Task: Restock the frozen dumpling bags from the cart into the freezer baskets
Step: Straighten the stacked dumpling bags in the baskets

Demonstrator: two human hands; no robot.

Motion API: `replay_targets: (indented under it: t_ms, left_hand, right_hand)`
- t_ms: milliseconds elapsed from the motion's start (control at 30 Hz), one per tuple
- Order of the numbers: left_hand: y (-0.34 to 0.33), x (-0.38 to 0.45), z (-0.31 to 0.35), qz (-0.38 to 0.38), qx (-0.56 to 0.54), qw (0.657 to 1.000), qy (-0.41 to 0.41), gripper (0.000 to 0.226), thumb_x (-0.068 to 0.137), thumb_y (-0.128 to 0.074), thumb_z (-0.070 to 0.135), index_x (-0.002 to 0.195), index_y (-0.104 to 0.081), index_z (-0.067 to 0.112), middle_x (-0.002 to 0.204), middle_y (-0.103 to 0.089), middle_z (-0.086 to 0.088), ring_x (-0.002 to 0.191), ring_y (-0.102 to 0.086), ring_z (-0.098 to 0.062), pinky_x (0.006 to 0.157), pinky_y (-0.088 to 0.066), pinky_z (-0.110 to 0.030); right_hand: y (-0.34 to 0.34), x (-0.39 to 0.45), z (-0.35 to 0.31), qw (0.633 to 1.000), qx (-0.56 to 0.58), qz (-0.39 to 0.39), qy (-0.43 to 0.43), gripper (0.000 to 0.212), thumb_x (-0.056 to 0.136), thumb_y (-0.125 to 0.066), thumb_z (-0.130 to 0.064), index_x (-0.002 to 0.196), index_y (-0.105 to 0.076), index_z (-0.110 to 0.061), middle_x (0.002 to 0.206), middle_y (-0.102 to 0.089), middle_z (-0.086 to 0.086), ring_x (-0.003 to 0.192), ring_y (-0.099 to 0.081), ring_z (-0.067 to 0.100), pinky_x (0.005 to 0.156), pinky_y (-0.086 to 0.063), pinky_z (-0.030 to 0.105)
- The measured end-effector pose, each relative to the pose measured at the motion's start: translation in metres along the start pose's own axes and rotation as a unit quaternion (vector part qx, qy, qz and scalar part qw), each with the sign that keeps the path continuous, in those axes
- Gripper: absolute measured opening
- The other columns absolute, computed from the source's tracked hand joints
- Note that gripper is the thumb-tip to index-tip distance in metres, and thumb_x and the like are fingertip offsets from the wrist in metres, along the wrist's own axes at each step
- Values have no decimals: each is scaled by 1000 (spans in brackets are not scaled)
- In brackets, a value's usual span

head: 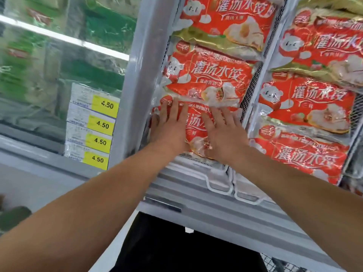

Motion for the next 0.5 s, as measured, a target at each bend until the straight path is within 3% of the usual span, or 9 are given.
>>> replay_targets:
  t_ms: [67,200,333,500]
  left_hand:
    - [3,4,0,10,8,1000,4,132,69,-74,69,157,15,25,165,23,-3,150,23,-33,123,2,-56]
    - [-1,13,-2,-1,22,1000,2,139,66,-75,71,154,22,27,162,29,-2,149,28,-32,122,4,-56]
    - [-7,10,-3,-2,23,1000,6,138,67,-76,68,154,22,27,162,31,-1,148,29,-32,122,6,-56]
    - [-6,3,-3,-13,31,999,18,133,73,-76,60,153,24,27,162,31,-2,148,28,-33,121,7,-56]
  right_hand:
    - [1,3,1,1000,23,2,-3,113,78,-70,-60,157,-1,-18,164,1,11,151,8,35,122,1,48]
    - [-7,9,1,998,49,-41,-2,121,79,-68,-61,155,18,-22,164,19,7,151,17,31,122,0,47]
    - [-12,8,0,997,35,-69,4,129,77,-69,-64,153,27,-21,162,28,7,150,20,31,121,3,46]
    - [-11,3,5,998,5,-49,27,125,76,-65,-71,155,19,-21,164,15,9,151,7,34,120,3,50]
Point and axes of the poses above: each hand's wrist, its own x-axis towards the middle knuckle, its own y-axis out of the back of the hand, z = x × y, the point moved 1 cm from there along x, towards the middle knuckle
